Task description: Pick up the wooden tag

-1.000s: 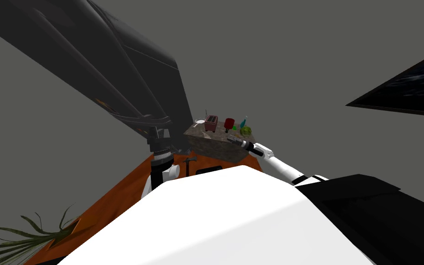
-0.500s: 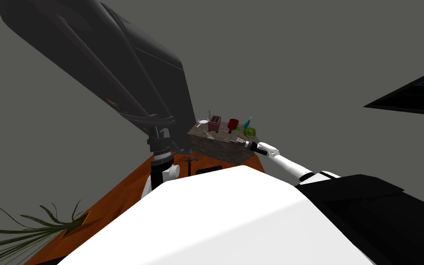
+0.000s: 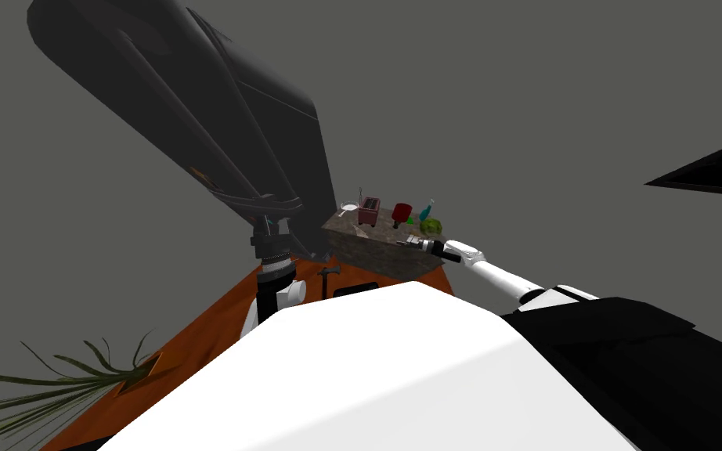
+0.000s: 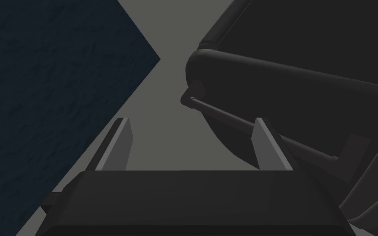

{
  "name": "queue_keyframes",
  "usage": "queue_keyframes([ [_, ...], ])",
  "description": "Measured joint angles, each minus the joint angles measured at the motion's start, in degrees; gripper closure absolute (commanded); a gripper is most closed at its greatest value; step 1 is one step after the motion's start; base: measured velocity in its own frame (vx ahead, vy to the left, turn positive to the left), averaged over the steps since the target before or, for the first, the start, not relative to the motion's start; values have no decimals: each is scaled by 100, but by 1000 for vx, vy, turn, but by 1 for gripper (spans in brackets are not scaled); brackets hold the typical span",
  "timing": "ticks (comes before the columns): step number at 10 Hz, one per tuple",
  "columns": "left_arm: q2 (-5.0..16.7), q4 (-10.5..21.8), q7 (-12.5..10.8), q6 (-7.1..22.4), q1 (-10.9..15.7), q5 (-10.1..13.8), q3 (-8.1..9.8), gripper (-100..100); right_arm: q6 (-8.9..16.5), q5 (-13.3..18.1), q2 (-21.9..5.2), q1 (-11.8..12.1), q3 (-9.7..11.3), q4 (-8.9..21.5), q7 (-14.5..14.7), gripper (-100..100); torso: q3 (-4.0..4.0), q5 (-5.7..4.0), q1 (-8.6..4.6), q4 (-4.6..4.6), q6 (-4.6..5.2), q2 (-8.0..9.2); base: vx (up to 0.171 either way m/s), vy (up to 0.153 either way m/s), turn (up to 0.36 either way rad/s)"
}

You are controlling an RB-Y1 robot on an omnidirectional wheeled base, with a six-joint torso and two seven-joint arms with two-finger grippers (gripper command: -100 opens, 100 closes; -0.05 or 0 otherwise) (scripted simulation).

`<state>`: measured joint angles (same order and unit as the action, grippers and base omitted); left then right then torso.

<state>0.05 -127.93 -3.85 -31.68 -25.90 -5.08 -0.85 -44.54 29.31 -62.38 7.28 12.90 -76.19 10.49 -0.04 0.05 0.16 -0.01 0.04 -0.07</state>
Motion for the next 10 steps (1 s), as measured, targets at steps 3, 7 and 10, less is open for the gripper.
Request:
queue_keyframes([
  [3,0,0,0,0,0,0,0,0,117,342,-329,-44,139,477,263,-100,-3,3,12,-1,0,-5,48,72,77],
  [7,0,0,0,0,0,0,0,0,259,641,-701,18,211,1000,539,-100,0,0,-1,0,1,-1,34,37,51],
  [10,0,0,0,0,0,0,0,0,329,836,-835,-59,315,1387,689,-100,4,-2,-8,1,1,6,32,31,57],
])
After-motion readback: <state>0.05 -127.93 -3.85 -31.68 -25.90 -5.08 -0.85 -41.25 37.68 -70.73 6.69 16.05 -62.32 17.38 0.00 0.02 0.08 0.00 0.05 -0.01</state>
